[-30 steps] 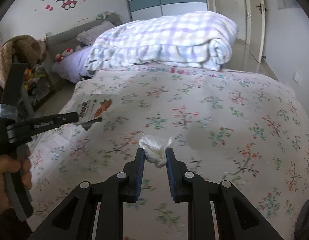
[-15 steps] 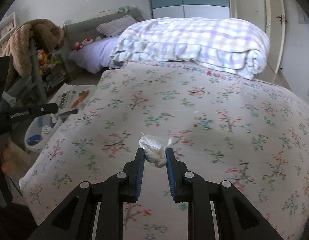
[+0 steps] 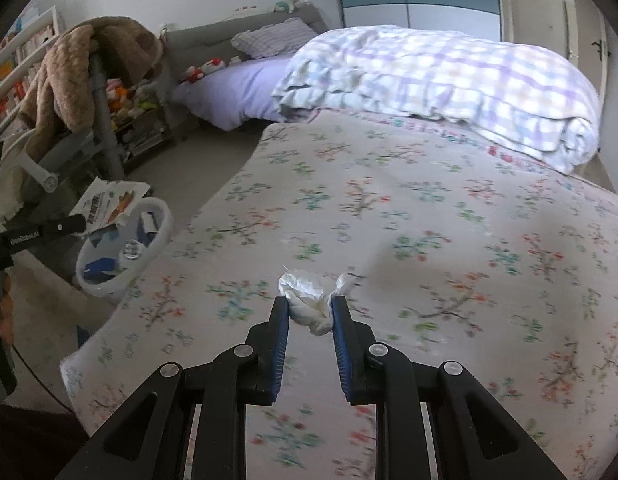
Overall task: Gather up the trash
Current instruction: 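Carry the wrapper and tissue over the white bin with both tools, then open the left tool to drop the wrapper while the right tool releases the tissue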
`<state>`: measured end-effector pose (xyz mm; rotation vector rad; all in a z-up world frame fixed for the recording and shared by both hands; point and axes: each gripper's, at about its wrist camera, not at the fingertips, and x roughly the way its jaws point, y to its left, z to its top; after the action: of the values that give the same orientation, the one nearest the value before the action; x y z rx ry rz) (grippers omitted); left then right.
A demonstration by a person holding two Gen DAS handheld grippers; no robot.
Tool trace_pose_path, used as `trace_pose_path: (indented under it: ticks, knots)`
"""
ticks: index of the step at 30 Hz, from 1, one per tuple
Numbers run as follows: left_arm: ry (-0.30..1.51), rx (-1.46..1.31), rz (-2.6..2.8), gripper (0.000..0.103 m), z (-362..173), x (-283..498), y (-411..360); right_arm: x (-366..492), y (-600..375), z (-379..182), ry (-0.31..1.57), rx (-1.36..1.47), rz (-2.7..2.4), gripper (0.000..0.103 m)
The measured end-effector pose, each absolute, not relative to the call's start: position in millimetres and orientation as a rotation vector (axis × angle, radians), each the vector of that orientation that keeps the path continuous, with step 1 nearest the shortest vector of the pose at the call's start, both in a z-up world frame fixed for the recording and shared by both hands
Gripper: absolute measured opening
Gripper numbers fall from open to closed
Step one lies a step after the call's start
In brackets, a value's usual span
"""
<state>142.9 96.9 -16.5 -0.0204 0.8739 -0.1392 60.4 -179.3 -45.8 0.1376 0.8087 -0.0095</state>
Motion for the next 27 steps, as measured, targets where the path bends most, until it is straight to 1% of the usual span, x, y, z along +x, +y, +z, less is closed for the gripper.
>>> trace_pose_path:
  ticks: [6,8,9,10,11,12,13,17,21,27]
  knots:
    - [0.896,-0.035,-0.034,0.009,-31,159,128,75,-152,-42,0.815,0.127,0.037,0.022]
    - [0.926,-0.046,-0.023,0.023,-34,163,133,79,-145,-41,0.818,0.139,0.056,0.022]
    - [0.939,-0.066,-0.017,0.039,-36,164,137,83,-140,-40,0.820,0.152,0.070,0.022]
    - [0.944,-0.090,-0.003,0.059,-35,164,141,87,-136,-39,0.824,0.171,0.090,0.022]
    - [0.942,-0.108,0.007,0.067,-34,162,144,91,-133,-38,0.828,0.187,0.110,0.022]
    - [0.941,-0.123,0.018,0.079,-32,161,147,94,-130,-37,0.831,0.198,0.124,0.022]
    - [0.945,-0.136,0.034,0.081,-30,160,151,98,-125,-36,0.835,0.208,0.143,0.022]
    - [0.991,-0.163,0.081,0.085,-30,156,161,122,-102,-33,0.853,0.232,0.204,0.022]
    - [1.015,-0.164,0.122,0.097,-32,152,168,154,-70,-34,0.896,0.282,0.286,0.022]
    - [1.014,-0.195,0.142,0.101,-26,146,183,201,-30,-42,0.947,0.313,0.356,0.023]
